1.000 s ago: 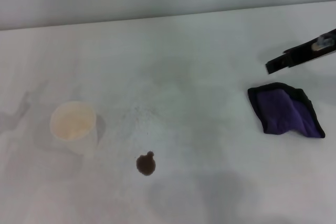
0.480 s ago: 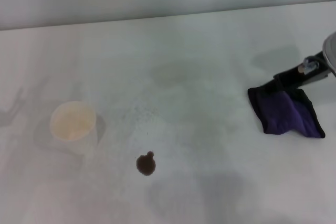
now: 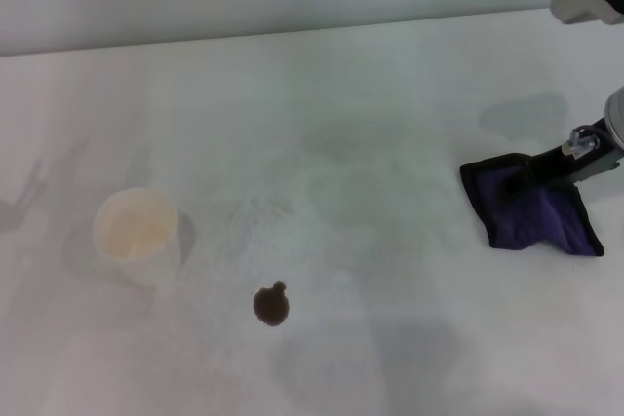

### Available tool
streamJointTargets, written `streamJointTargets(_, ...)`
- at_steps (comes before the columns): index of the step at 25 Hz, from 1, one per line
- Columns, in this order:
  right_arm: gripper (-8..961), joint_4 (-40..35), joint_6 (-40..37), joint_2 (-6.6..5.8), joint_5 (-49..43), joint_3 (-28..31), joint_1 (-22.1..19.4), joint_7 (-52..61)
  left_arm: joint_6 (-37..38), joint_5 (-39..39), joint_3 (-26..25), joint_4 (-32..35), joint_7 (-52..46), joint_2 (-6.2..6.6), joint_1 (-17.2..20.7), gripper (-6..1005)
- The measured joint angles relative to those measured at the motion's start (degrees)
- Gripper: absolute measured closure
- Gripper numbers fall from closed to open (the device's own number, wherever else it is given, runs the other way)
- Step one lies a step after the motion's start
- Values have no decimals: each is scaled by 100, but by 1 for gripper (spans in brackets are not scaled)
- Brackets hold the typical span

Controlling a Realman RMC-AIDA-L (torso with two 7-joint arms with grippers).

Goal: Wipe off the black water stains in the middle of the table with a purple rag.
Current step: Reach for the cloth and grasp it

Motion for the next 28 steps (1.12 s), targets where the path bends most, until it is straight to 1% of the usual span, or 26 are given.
streamJointTargets(12, 280, 627, -202, 5, -364, -21, 175, -36, 7, 0, -6, -3, 0, 0, -14, 108)
streamJointTargets(17, 292, 689, -217, 3, -375, -56, 191, -53, 7, 15, -10, -3, 0, 0, -14, 107)
streamJointTargets(28, 318, 748, -199, 9, -392, -346, 217, -56, -18, 17, -9, -2, 0, -10, 34, 107)
